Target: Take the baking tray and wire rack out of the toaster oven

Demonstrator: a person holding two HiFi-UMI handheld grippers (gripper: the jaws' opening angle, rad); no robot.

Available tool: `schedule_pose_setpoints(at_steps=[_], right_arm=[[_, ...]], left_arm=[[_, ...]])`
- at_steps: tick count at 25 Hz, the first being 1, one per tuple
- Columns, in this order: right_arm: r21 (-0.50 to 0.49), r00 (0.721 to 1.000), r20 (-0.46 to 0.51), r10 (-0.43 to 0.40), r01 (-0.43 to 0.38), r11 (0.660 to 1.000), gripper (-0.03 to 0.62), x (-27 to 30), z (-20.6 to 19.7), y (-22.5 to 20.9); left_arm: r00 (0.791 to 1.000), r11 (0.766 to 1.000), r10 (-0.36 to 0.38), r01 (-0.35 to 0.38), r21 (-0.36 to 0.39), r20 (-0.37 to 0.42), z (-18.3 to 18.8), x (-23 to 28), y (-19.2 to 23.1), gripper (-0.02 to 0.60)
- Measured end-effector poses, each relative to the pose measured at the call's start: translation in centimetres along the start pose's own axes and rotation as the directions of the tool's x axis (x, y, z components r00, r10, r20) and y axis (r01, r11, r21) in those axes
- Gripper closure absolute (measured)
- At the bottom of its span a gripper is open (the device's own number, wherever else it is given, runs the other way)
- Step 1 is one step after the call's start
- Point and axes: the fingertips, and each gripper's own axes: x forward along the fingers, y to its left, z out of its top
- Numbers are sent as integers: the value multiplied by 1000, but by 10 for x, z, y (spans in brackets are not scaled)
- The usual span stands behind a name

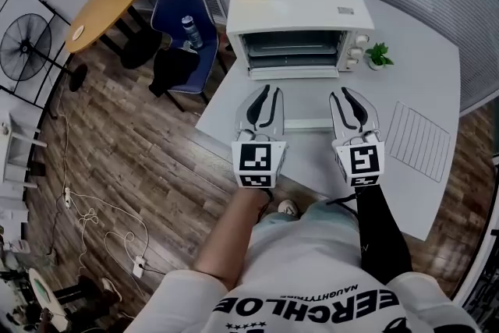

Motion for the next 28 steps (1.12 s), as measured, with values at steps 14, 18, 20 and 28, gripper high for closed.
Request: schedule_pose_setpoints(at_steps=[14,18,20,28], right_arm=[[144,998,-48,50,-43,989,522,24,-20,-1],[295,996,-48,78,-61,954,522,35,-32,-13],[359,996,-41,85,-65,931,522,42,-38,-21],[696,991,17,135,-108,710,522,69,-64,-47]], left_arm=[[1000,996,8,-11,-85,-30,-15,11,15,508],[999,991,-4,-3,-134,-48,-20,25,10,506],[999,984,-16,7,-177,-51,-22,34,7,506],[999,900,-19,-4,-435,-47,-32,64,4,506]])
